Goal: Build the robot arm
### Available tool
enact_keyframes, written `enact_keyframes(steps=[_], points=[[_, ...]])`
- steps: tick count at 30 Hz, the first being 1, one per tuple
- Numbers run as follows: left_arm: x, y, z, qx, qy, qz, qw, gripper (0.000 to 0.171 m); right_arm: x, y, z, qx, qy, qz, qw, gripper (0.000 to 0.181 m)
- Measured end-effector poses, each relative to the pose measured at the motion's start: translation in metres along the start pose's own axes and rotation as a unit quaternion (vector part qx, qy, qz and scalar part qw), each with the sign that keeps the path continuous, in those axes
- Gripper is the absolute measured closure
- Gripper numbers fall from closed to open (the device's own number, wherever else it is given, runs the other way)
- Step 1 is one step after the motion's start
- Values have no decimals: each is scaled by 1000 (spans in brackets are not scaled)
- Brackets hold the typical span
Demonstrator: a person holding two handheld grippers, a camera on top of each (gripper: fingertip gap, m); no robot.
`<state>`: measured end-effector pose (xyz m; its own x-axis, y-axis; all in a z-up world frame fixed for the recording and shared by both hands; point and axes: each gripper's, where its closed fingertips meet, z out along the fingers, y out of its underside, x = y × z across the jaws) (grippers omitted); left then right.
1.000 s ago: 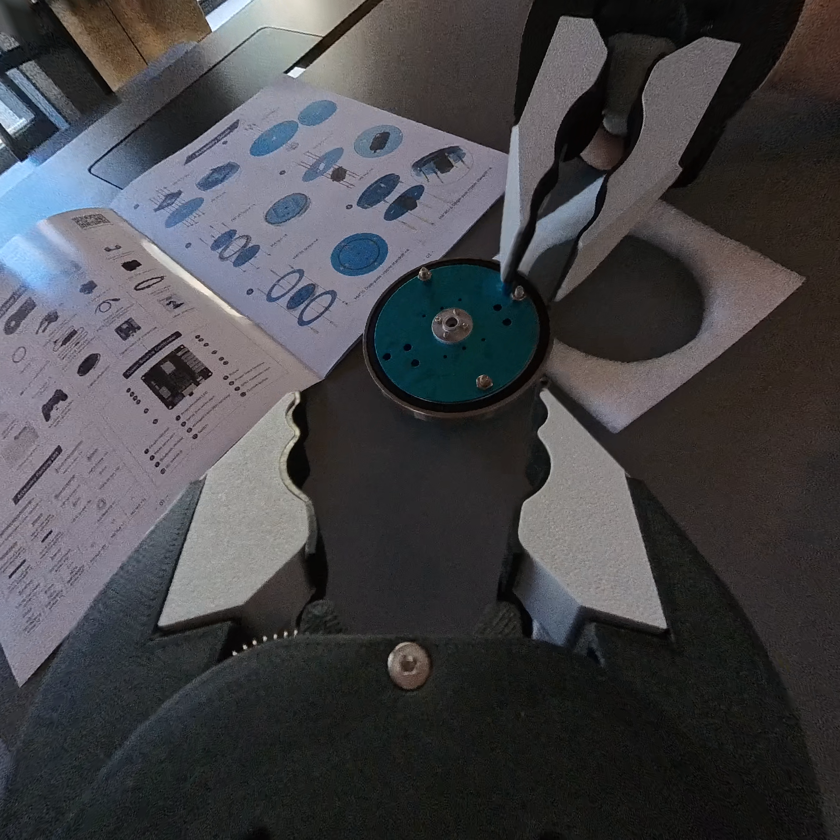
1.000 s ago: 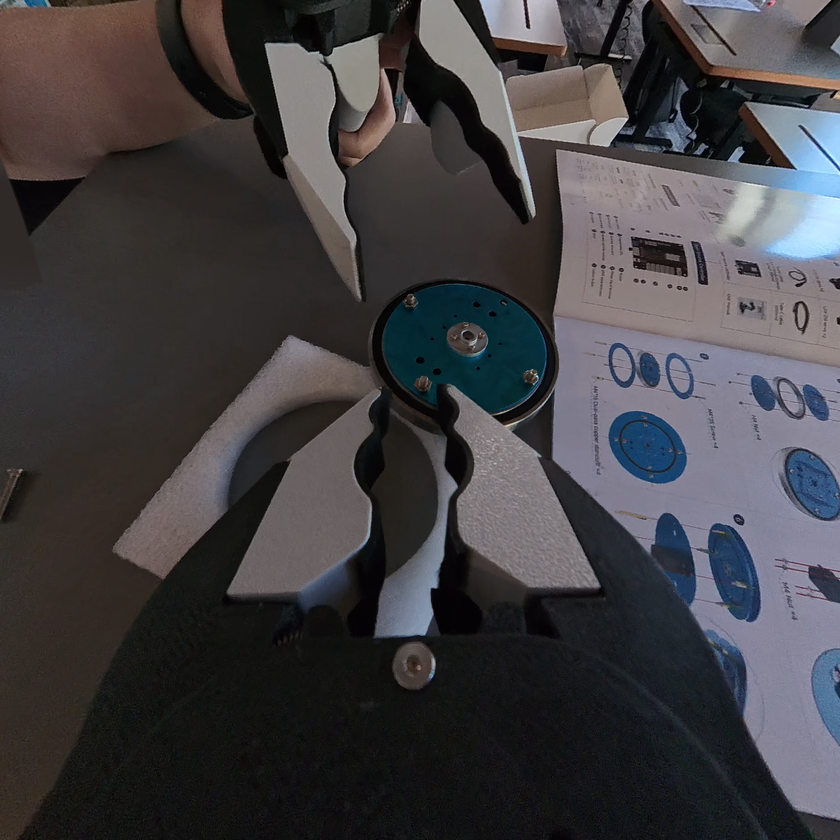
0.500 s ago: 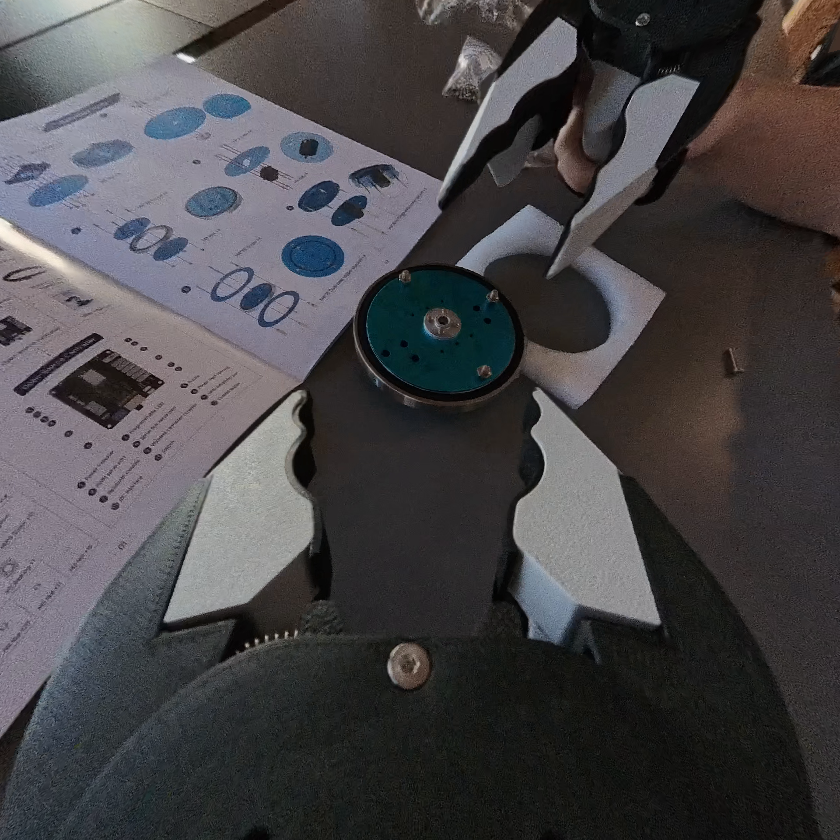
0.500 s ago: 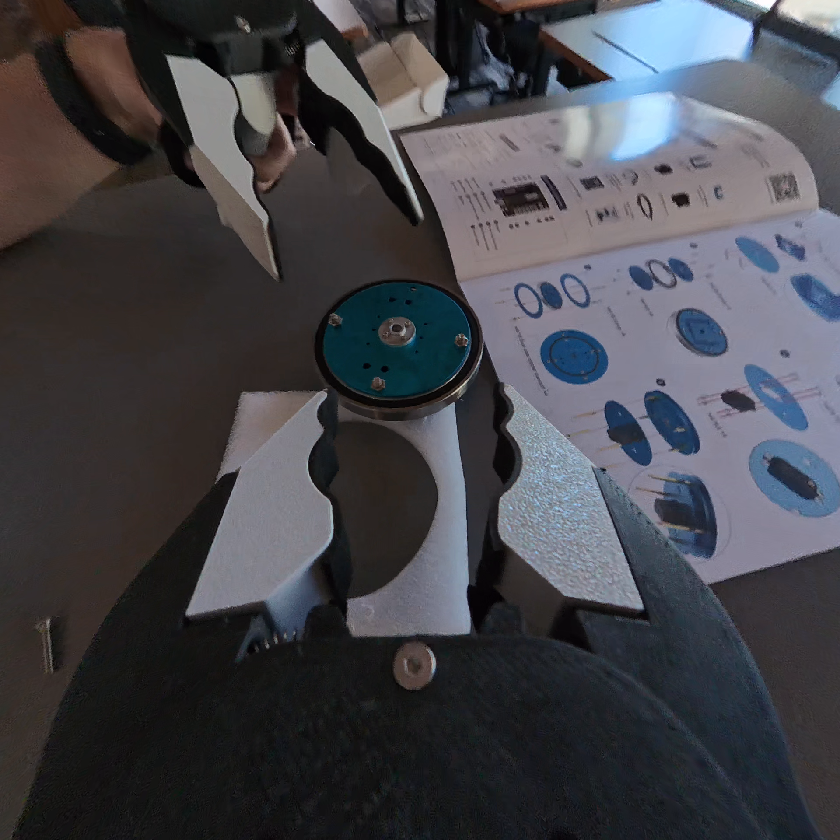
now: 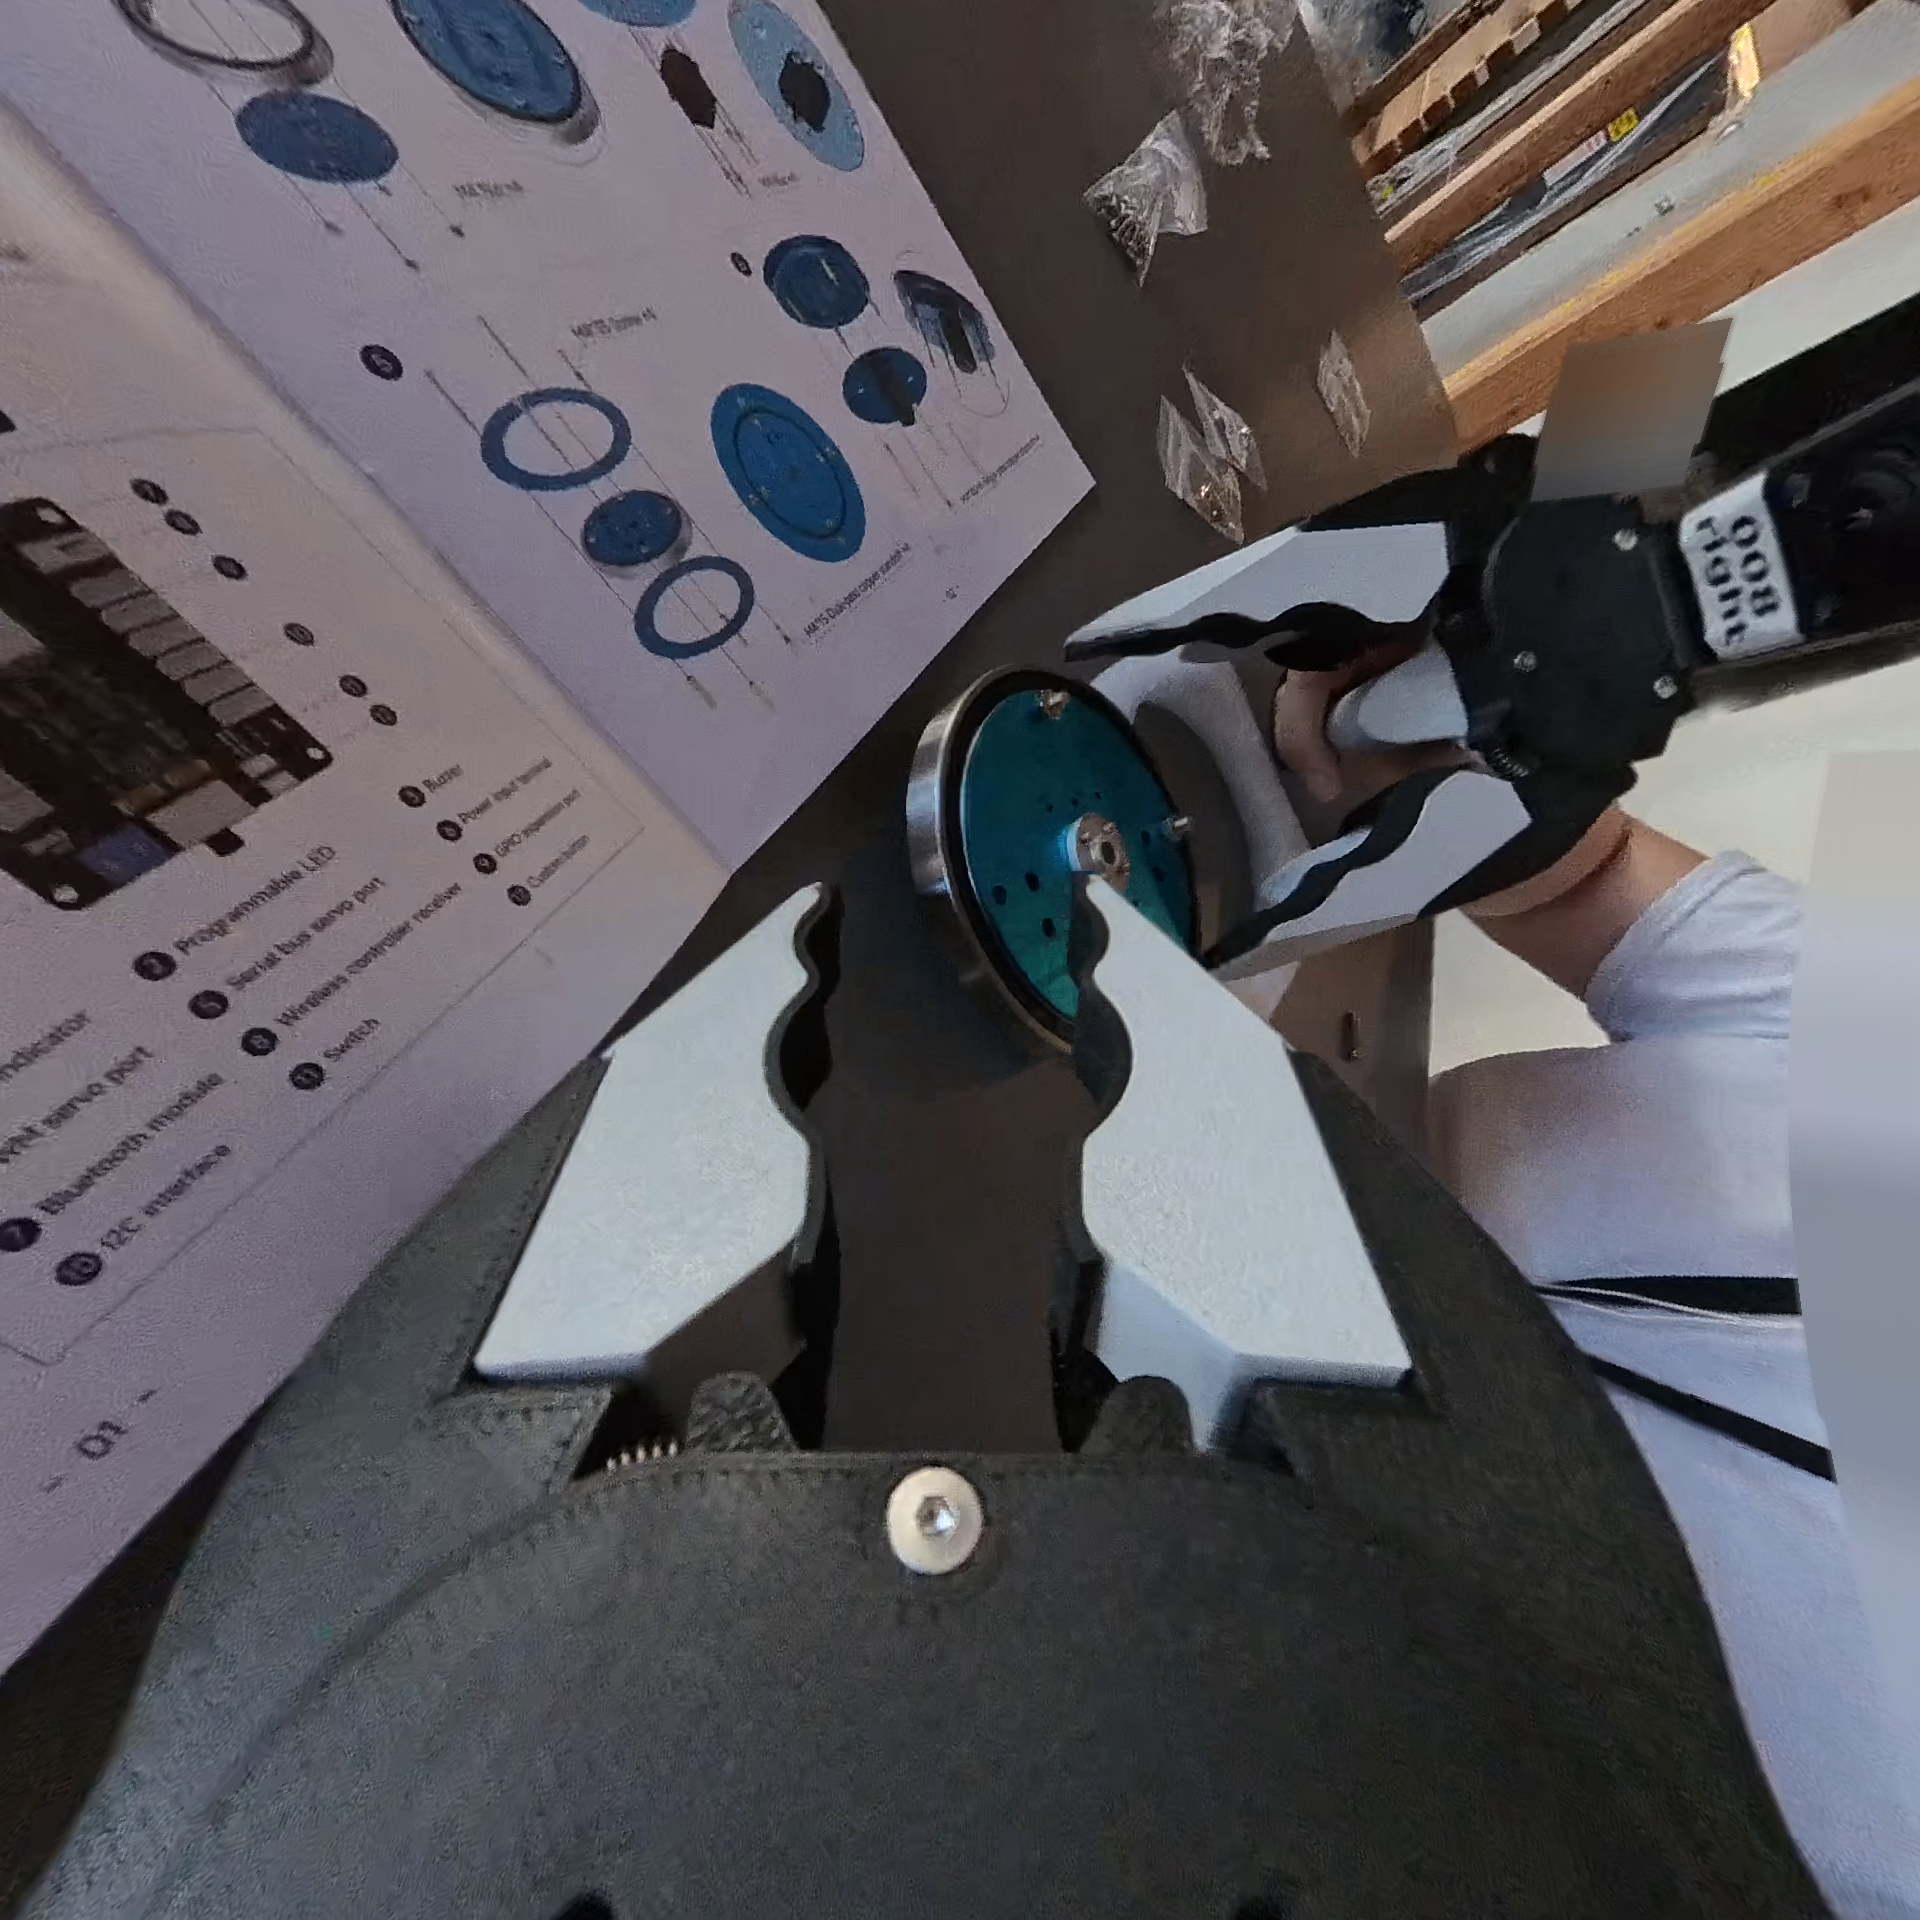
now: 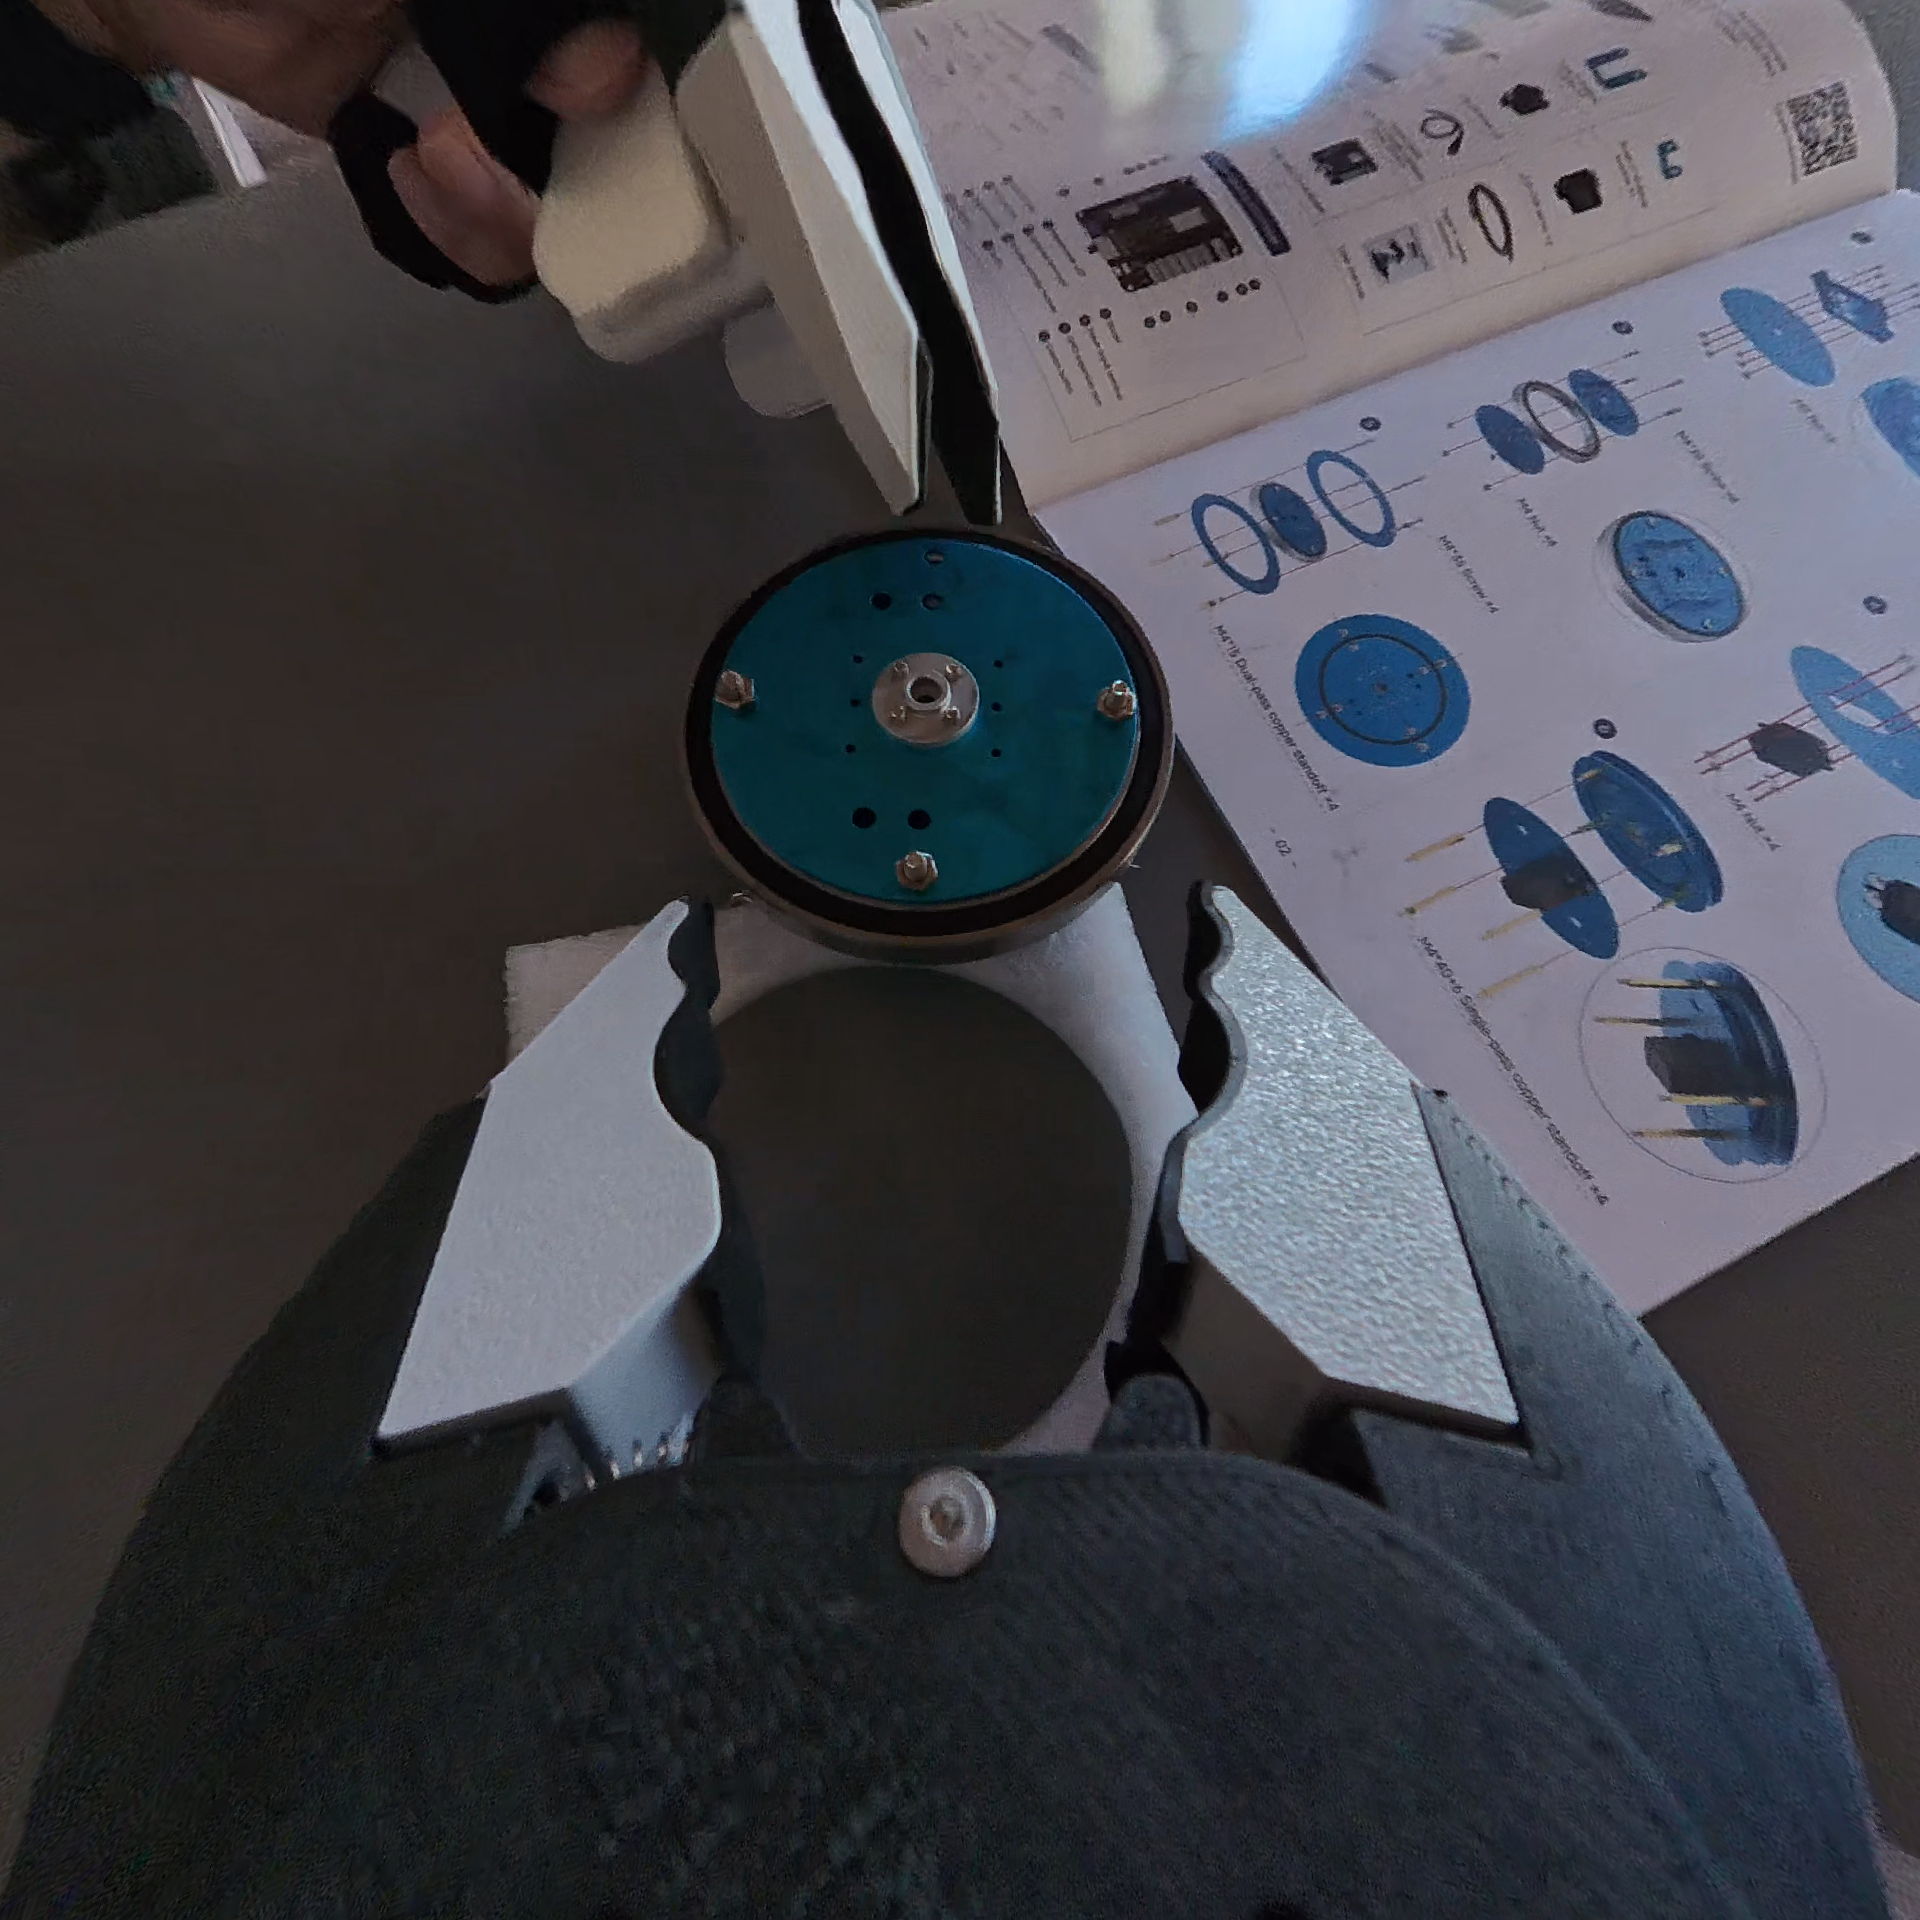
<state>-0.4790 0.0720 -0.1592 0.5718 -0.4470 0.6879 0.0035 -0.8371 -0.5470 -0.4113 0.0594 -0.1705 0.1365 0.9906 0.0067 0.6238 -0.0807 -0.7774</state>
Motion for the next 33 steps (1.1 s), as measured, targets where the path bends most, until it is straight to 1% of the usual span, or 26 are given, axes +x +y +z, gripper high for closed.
enact_keyframes(steps=[2, 3, 4, 7, 8, 9, 11, 14, 17, 21, 23, 24, 25, 27, 29, 33], points=[[4, 0, 3, 1, 30, -35, 999, 125, -1, 0, 4, 1, -3, 3, 1000, 93], [1, 1, 4, -6, 31, -44, 999, 128, 0, -1, 5, 0, 1, 4, 1000, 95], [-1, 2, 5, -8, 33, -45, 998, 136, 1, -1, 6, 0, 4, 1, 1000, 95], [2, 0, 6, -7, 55, -62, 997, 137, 0, -1, 7, -2, -3, -4, 1000, 97], [4, 1, 8, -12, 64, -68, 995, 139, -3, -2, 7, 0, -12, -11, 1000, 102], [5, 4, 10, -20, 72, -74, 994, 146, -3, -2, 7, 1, -15, -19, 1000, 104], [3, 6, 12, -24, 65, -74, 995, 152, -3, -3, 7, 1, -21, -21, 1000, 104], [4, 7, 11, -21, 58, -73, 995, 153, -3, -4, 4, 0, -41, -22, 999, 106], [6, 10, 7, -12, 61, -97, 993, 154, -4, -10, 1, 13, -68, -16, 997, 106], [7, 11, 3, 13, 69, -129, 989, 156, -3, -13, 1, 21, -81, -41, 996, 108], [11, 12, 1, 22, 84, -158, 984, 157, 3, -19, 0, 35, -74, -45, 996, 118], [13, 14, 1, 23, 91, -169, 981, 158, 9, -24, -1, 48, -65, -40, 996, 131], [14, 16, 3, 20, 91, -176, 980, 158, 8, -27, -3, 57, -74, -37, 995, 131], [13, 20, 6, 13, 82, -167, 982, 157, 8, -27, -5, 54, -84, -36, 994, 116], [13, 20, 6, 15, 78, -168, 983, 157, 12, -25, -6, 50, -77, -35, 995, 106], [12, 22, 5, 13, 79, -178, 981, 157, 1, -19, -11, 54, -105, -30, 993, 86]])
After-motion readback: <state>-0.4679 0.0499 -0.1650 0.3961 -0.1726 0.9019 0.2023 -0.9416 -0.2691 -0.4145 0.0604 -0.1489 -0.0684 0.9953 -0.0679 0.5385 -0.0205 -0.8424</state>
